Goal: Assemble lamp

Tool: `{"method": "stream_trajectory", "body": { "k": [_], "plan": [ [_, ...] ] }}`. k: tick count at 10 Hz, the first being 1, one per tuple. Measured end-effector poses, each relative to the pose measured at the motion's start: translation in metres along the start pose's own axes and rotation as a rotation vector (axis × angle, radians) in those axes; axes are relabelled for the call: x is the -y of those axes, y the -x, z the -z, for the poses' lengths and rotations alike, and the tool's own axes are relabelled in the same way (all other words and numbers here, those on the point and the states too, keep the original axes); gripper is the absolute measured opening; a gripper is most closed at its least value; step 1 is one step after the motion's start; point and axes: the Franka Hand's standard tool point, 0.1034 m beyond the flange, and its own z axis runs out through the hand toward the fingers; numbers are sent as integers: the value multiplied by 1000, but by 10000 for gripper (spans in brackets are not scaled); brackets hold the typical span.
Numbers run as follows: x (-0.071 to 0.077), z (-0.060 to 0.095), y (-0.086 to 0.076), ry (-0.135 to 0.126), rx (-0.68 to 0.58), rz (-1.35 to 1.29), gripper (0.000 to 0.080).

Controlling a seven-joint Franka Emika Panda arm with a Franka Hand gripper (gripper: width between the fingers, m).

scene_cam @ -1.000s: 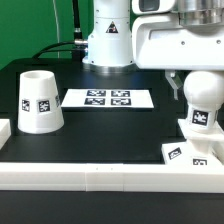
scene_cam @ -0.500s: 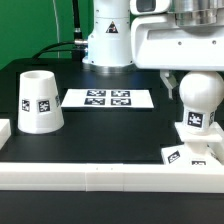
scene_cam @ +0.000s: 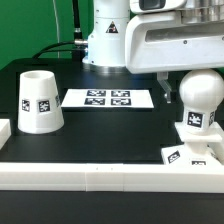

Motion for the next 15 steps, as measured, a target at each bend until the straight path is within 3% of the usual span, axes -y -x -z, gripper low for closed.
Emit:
{"method": "stream_trajectory", "body": {
  "k": [3, 5, 8, 14, 15],
  "plan": [
    [-1, 0, 0, 5, 0, 210, 698],
    [2, 2, -2, 40, -17, 493, 698],
    [0, 2, -2, 67, -6, 817, 698],
    [-4, 0, -2, 82, 14, 1179, 698],
    [-5, 0, -2, 96, 26, 1327, 698]
  ]
}}
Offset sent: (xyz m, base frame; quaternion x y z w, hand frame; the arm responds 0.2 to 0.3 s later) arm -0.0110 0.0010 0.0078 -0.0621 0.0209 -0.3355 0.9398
